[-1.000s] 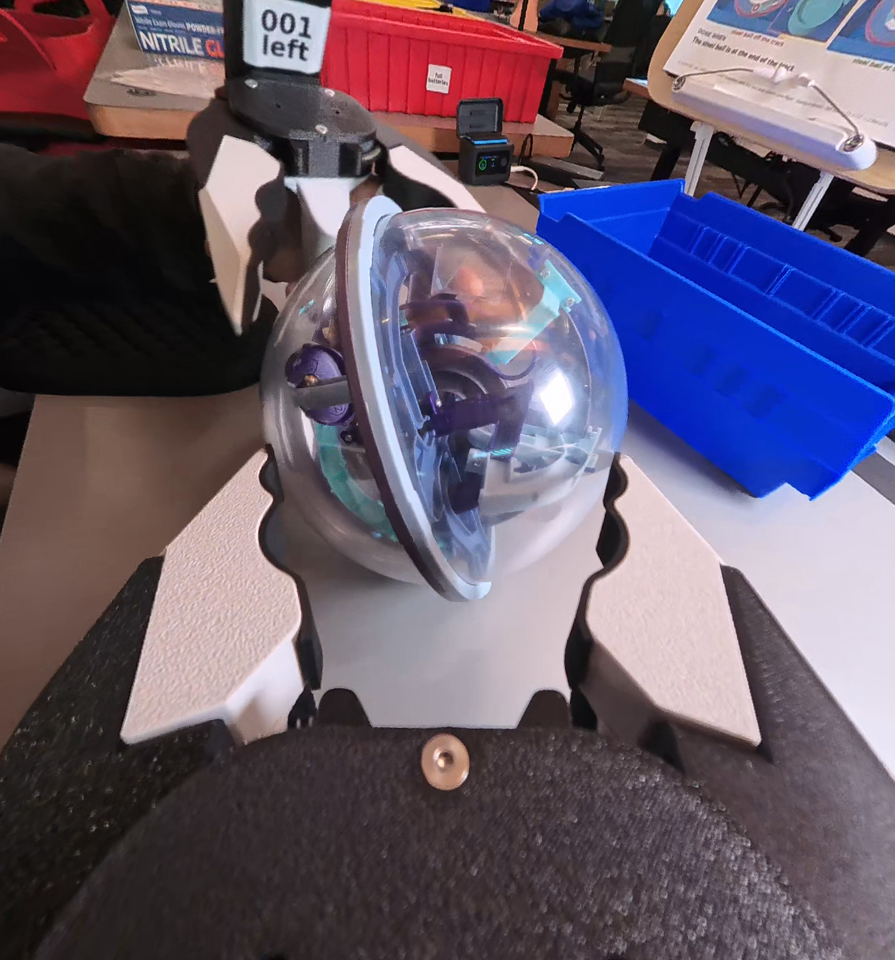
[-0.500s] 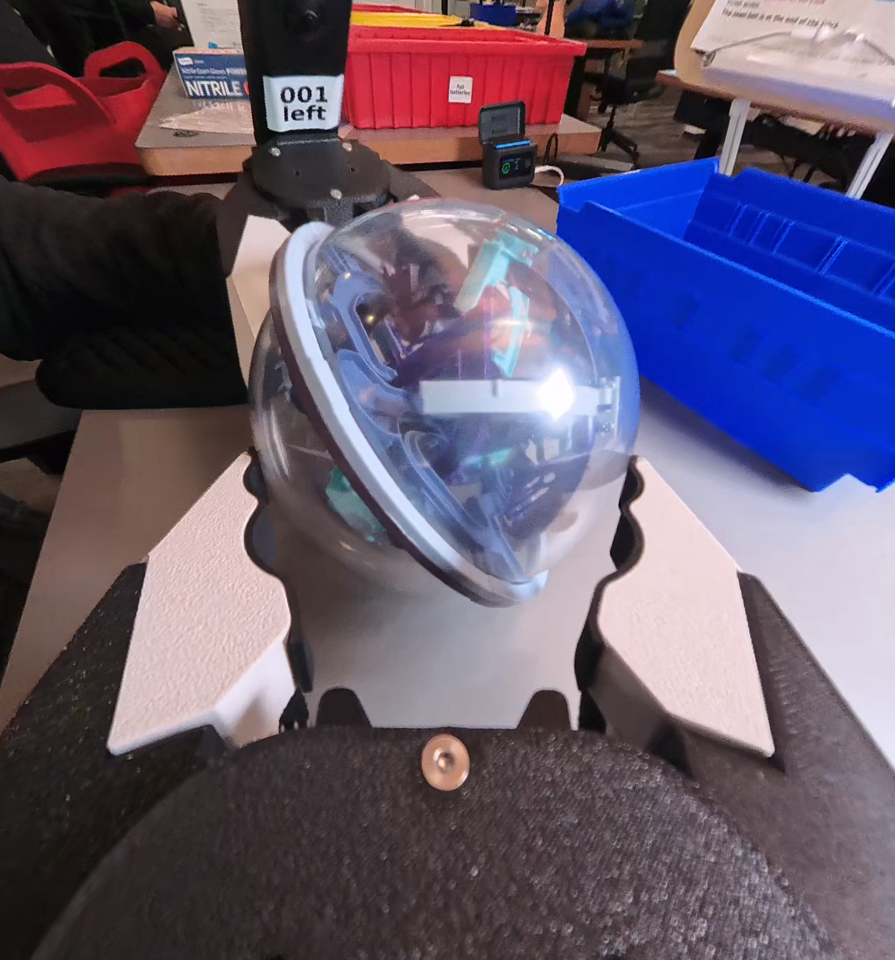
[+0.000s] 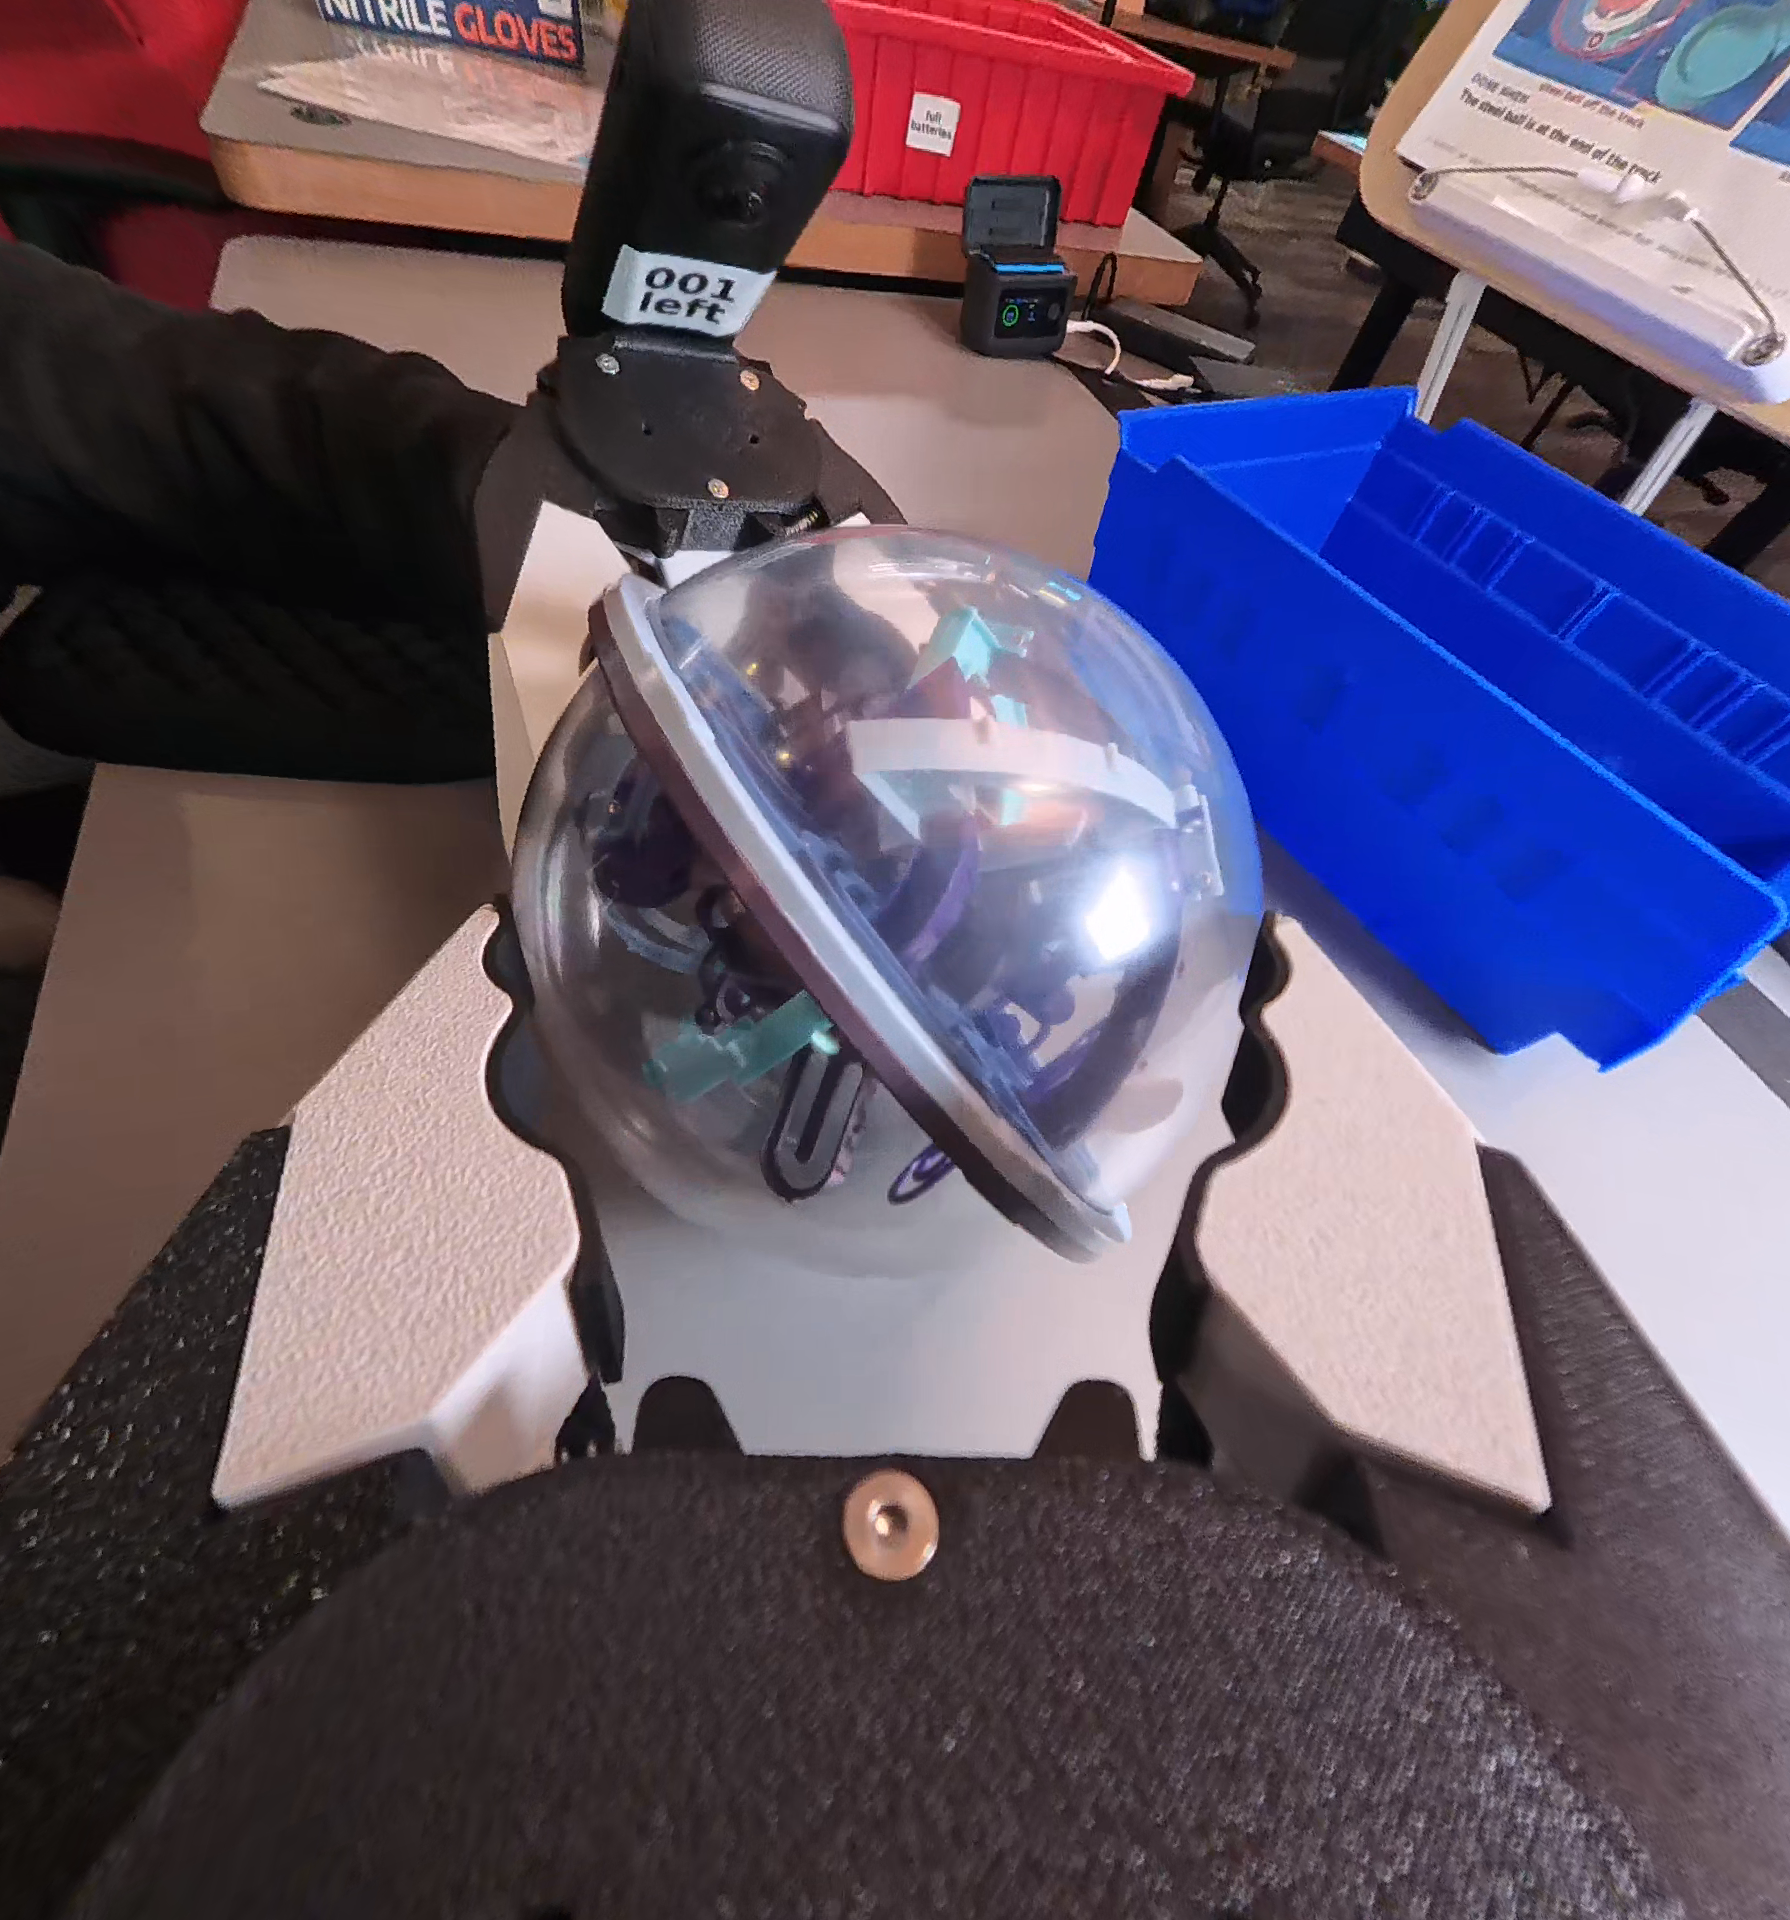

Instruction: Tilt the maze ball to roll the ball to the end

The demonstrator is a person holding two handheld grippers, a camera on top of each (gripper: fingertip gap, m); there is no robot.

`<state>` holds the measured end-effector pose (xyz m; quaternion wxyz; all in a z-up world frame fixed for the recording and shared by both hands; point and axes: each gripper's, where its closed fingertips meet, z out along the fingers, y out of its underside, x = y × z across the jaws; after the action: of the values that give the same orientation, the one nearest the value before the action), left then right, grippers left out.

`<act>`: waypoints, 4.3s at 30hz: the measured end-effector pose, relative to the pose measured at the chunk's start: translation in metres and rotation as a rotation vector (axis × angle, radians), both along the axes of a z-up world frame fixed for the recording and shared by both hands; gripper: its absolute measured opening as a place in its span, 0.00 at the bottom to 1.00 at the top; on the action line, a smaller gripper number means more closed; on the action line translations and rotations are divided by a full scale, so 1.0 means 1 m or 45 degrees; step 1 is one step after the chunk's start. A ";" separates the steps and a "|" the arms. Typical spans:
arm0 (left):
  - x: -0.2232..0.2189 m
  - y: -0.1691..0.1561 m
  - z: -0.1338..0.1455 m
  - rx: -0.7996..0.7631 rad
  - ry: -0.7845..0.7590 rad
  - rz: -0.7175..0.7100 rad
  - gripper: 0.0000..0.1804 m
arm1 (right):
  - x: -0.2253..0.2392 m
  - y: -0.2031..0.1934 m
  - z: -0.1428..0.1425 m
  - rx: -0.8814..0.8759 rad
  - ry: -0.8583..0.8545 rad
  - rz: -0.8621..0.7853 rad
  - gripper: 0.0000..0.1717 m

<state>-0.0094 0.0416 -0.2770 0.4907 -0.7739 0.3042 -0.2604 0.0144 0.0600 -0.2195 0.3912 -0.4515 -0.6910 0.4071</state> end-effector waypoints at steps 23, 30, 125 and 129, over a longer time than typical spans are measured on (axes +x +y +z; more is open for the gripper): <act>-0.005 -0.002 0.012 -0.050 -0.156 0.013 0.75 | -0.002 0.006 -0.001 -0.277 -0.032 -0.037 0.77; -0.008 0.001 0.021 0.080 -0.081 0.050 0.74 | 0.002 0.008 -0.007 -0.267 0.023 -0.008 0.77; -0.034 -0.004 0.009 -0.066 -0.139 0.087 0.75 | -0.024 0.017 -0.018 0.026 -0.306 0.164 0.86; -0.039 -0.001 0.044 0.201 -0.170 0.135 0.79 | -0.027 0.012 -0.019 -0.005 -0.440 0.238 0.85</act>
<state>-0.0482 0.0408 -0.2332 0.5826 -0.7287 0.2488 -0.2603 -0.0129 0.0721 -0.2380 0.2263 -0.4494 -0.7859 0.3593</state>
